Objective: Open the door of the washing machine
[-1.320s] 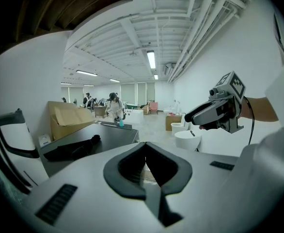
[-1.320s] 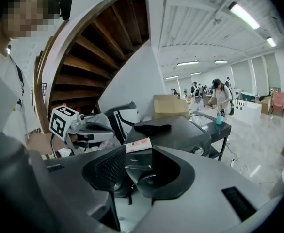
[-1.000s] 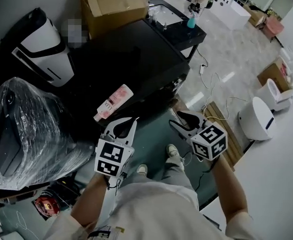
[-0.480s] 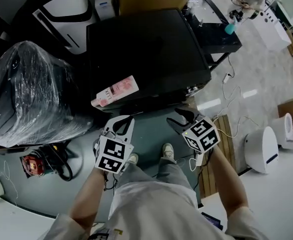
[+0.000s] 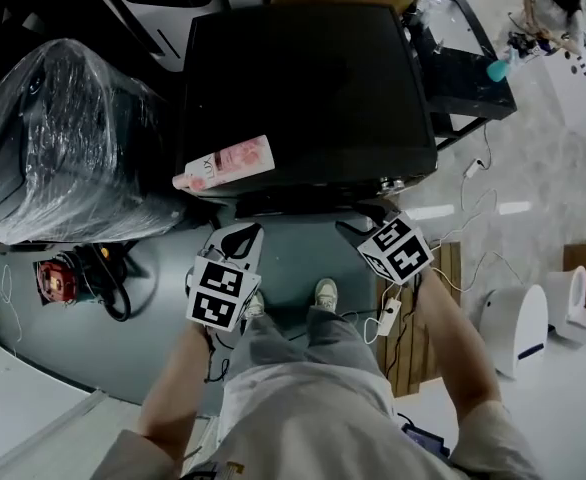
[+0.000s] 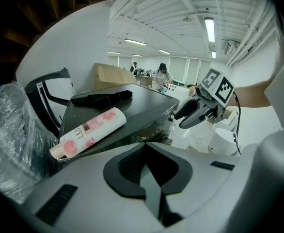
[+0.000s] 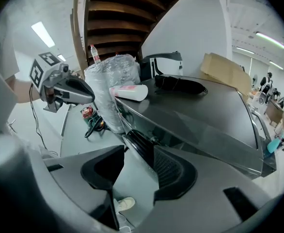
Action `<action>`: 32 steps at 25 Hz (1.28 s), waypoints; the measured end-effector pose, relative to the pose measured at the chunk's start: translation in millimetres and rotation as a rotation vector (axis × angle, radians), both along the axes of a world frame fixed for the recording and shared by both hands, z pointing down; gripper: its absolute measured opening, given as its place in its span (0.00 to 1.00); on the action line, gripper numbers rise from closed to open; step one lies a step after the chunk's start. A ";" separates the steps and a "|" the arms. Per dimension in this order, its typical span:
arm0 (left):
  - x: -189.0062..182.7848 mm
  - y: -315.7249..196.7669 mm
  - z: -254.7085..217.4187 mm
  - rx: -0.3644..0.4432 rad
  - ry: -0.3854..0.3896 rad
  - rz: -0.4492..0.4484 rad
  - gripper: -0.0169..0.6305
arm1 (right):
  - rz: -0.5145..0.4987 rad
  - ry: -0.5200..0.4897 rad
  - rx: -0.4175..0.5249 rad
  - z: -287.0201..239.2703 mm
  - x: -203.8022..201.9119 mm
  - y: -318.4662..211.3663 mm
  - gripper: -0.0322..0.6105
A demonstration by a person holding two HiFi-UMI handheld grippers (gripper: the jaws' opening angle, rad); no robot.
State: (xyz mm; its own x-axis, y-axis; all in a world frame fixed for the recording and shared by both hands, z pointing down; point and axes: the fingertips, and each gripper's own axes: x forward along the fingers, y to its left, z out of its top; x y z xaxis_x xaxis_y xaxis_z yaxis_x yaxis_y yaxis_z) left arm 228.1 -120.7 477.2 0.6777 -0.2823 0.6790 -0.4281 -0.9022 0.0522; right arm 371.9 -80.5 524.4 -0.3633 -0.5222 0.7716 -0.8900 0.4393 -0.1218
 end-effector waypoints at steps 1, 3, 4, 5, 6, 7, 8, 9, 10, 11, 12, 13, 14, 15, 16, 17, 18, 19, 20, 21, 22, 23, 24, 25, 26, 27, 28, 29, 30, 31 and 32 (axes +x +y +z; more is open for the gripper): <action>1.2 0.8 3.9 -0.002 -0.008 -0.005 0.05 | -0.017 0.010 -0.004 4.7 0.1 -2.3 0.38; 2.9 1.3 12.6 -0.003 -0.028 -0.012 0.05 | -0.045 0.022 -0.013 15.0 -0.1 -7.2 0.38; 3.5 1.6 17.7 -0.008 -0.036 -0.016 0.05 | -0.060 0.029 -0.021 21.4 -0.4 -9.1 0.38; 3.9 2.4 23.1 -0.014 -0.043 -0.019 0.05 | -0.075 0.037 -0.030 28.4 -1.1 -10.5 0.38; 3.9 3.6 28.8 -0.020 -0.051 -0.021 0.05 | -0.089 0.043 -0.040 35.7 -2.0 -11.4 0.38; 3.5 4.8 34.5 -0.025 -0.060 -0.021 0.05 | -0.101 0.046 -0.050 42.9 -3.2 -12.1 0.38; 2.7 5.6 40.0 -0.029 -0.069 -0.023 0.05 | -0.110 0.046 -0.061 49.7 -4.3 -12.8 0.38; 1.2 5.8 45.3 -0.036 -0.076 -0.028 0.05 | -0.116 0.044 -0.071 56.1 -5.3 -13.4 0.38; -0.6 5.5 50.3 -0.044 -0.081 -0.037 0.05 | -0.120 0.042 -0.082 62.1 -5.9 -13.9 0.38; -2.5 4.9 55.0 -0.054 -0.084 -0.047 0.05 | -0.122 0.042 -0.092 68.1 -6.0 -14.5 0.38; -4.1 4.4 59.6 -0.064 -0.087 -0.056 0.05 | -0.122 0.044 -0.100 74.1 -5.5 -15.2 0.38; -5.3 4.2 64.1 -0.072 -0.090 -0.061 0.05 | -0.119 0.048 -0.108 80.3 -4.6 -16.3 0.38; -6.4 4.0 68.7 -0.078 -0.094 -0.063 0.05 | -0.117 0.053 -0.115 86.6 -3.5 -17.7 0.38; -7.5 3.6 73.3 -0.082 -0.099 -0.065 0.05 | -0.115 0.058 -0.123 92.8 -2.6 -18.9 0.38; -8.7 2.7 77.7 -0.086 -0.103 -0.067 0.05 | -0.115 0.064 -0.130 98.6 -1.9 -20.4 0.38; -9.8 1.2 81.6 -0.091 -0.106 -0.071 0.05 | -0.116 0.069 -0.136 103.9 -1.4 -22.3 0.38; -10.5 -0.9 84.8 -0.097 -0.105 -0.077 0.05 | -0.117 0.074 -0.140 108.7 -1.0 -24.8 0.38; -10.9 -3.1 87.5 -0.102 -0.104 -0.083 0.05 | -0.118 0.078 -0.145 113.3 -0.7 -27.4 0.38; -10.9 -5.1 89.8 -0.106 -0.102 -0.088 0.05 | -0.121 0.083 -0.151 118.1 -0.6 -29.5 0.38; -10.8 -6.6 91.8 -0.110 -0.100 -0.090 0.05 | -0.125 0.087 -0.161 123.0 -0.6 -30.6 0.38; -10.4 -7.5 93.7 -0.112 -0.100 -0.090 0.05 | -0.129 0.091 -0.171 128.0 -0.6 -30.9 0.38; -9.8 -8.2 95.5 -0.115 -0.099 -0.089 0.05 | -0.133 0.094 -0.181 132.8 -0.4 -30.8 0.38; -9.2 -9.0 97.3 -0.116 -0.100 -0.086 0.05 | -0.136 0.098 -0.190 137.2 -0.3 -30.6 0.37; -8.7 -9.8 99.2 -0.117 -0.101 -0.083 0.05 | -0.140 0.102 -0.195 141.2 -0.4 -30.8 0.36; -8.3 -10.5 101.1 -0.117 -0.102 -0.079 0.05 | -0.142 0.105 -0.198 144.5 -1.0 -31.2 0.36; -8.0 -11.0 103.0 -0.118 -0.103 -0.076 0.05 | -0.143 0.107 -0.202 146.9 -2.2 -31.1 0.36; -7.7 -11.4 105.0 -0.120 -0.103 -0.073 0.05 | -0.143 0.107 -0.211 148.8 -3.5 -30.1 0.36; -7.5 -11.6 107.1 -0.123 -0.103 -0.072 0.05 | -0.142 0.108 -0.221 150.8 -4.1 -28.9 0.36; -7.3 -11.7 109.3 -0.126 -0.102 -0.071 0.05 | -0.140 0.112 -0.227 153.2 -3.8 -28.2 0.36; -7.4 -11.6 111.7 -0.130 -0.103 -0.070 0.05 | -0.139 0.119 -0.226 155.3 -3.1 -28.2 0.36; -7.8 -11.5 114.0 -0.133 -0.104 -0.070 0.05 | -0.142 0.130 -0.221 156.8 -2.2 -28.9 0.35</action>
State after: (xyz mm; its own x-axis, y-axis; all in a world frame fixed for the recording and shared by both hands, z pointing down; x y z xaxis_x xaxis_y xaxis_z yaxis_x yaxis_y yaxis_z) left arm 220.3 -132.2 591.2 0.5841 -0.2294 0.7786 -0.4988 -0.8582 0.1214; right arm 369.6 -109.3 681.2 -0.3112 -0.2876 0.9058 -0.8360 0.5361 -0.1171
